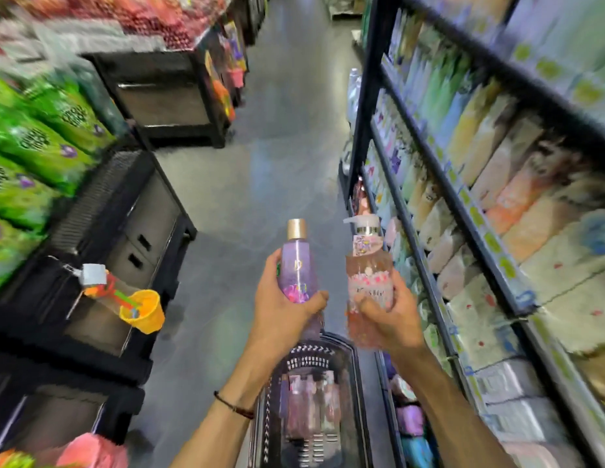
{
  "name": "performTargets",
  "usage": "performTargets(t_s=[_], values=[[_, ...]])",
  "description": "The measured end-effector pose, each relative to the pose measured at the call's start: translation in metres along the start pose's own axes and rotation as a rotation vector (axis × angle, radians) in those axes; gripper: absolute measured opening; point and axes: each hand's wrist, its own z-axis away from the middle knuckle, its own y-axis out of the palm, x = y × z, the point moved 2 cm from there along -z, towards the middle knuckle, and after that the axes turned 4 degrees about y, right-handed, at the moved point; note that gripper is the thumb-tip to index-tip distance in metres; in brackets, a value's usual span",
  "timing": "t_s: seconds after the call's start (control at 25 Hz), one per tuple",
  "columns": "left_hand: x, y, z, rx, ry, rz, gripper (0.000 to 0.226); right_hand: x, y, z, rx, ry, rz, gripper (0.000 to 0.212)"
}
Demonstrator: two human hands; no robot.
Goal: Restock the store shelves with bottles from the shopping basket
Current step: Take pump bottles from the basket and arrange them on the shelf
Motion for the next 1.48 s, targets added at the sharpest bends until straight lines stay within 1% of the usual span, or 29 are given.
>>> performTargets(t_s=[0.16, 0.28, 0.4, 0.48, 0.6, 0.76, 0.88, 0.96, 1.04, 1.2, 1.32, 1.4, 1.48], values=[[-0.05, 0.006, 0.01, 0.078, 0.124, 0.046, 0.074, 0.059, -0.006, 0.043, -0.136, -0.146, 0.067, 0.07], [-0.085, 0.007, 0.028, 0.204, 0.201, 0.095, 0.074, 0.095, -0.012, 0.093, -0.269, -0.234, 0.088, 0.067], [-0.118, 0.012, 0.055, 0.375, 0.261, 0.137, 0.078, 0.126, -0.019, 0.153, -0.396, -0.315, 0.081, 0.072], [-0.137, 0.021, 0.074, 0.464, 0.327, 0.149, 0.079, 0.142, -0.027, 0.191, -0.474, -0.365, 0.11, 0.072], [-0.172, 0.045, 0.12, 0.617, 0.403, 0.189, 0.076, 0.162, -0.046, 0.266, -0.642, -0.433, 0.151, 0.069], [-0.217, 0.088, 0.206, 0.837, 0.475, 0.266, 0.08, 0.177, -0.077, 0.377, -0.894, -0.493, 0.202, 0.065], [-0.241, 0.114, 0.27, 0.924, 0.529, 0.301, 0.084, 0.18, -0.097, 0.456, -1.064, -0.483, 0.233, 0.068], [-0.254, 0.13, 0.321, 0.985, 0.566, 0.312, 0.085, 0.18, -0.111, 0.512, -1.189, -0.489, 0.255, 0.074], [-0.269, 0.143, 0.375, 1.055, 0.574, 0.346, 0.088, 0.181, -0.123, 0.568, -1.272, -0.501, 0.269, 0.078], [-0.293, 0.167, 0.48, 1.183, 0.586, 0.422, 0.086, 0.184, -0.143, 0.674, -1.354, -0.539, 0.26, 0.064], [-0.307, 0.184, 0.567, 1.278, 0.55, 0.469, 0.08, 0.183, -0.17, 0.756, -1.39, -0.568, 0.233, 0.059], [-0.316, 0.194, 0.62, 1.316, 0.537, 0.518, 0.07, 0.181, -0.191, 0.804, -1.444, -0.571, 0.206, 0.063], [-0.324, 0.201, 0.658, 1.36, 0.491, 0.559, 0.054, 0.18, -0.205, 0.839, -1.479, -0.547, 0.231, 0.07]])
